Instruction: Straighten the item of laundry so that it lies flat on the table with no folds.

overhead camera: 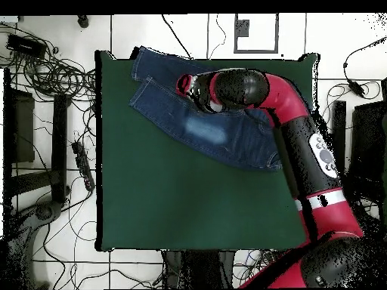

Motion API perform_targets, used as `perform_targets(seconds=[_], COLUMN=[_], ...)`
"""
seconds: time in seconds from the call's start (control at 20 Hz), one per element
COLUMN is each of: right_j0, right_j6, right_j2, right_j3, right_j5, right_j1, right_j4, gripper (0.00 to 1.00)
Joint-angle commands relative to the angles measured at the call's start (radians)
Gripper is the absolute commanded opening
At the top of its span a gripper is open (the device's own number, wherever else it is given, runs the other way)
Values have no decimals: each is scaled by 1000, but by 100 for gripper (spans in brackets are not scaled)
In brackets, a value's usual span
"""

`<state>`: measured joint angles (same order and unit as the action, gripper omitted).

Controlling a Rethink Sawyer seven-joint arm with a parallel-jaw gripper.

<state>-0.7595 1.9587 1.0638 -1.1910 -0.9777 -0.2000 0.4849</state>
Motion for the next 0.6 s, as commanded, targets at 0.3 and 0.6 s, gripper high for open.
perform_targets(seconds=[0.3, 0.6], right_j0=[32, 61], right_j6=[-239, -221], right_j2=[56, 31], right_j3=[-122, -87], right_j5=[68, 107], right_j1=[-19, -8], right_j4=[-15, 17], gripper=[0, 0])
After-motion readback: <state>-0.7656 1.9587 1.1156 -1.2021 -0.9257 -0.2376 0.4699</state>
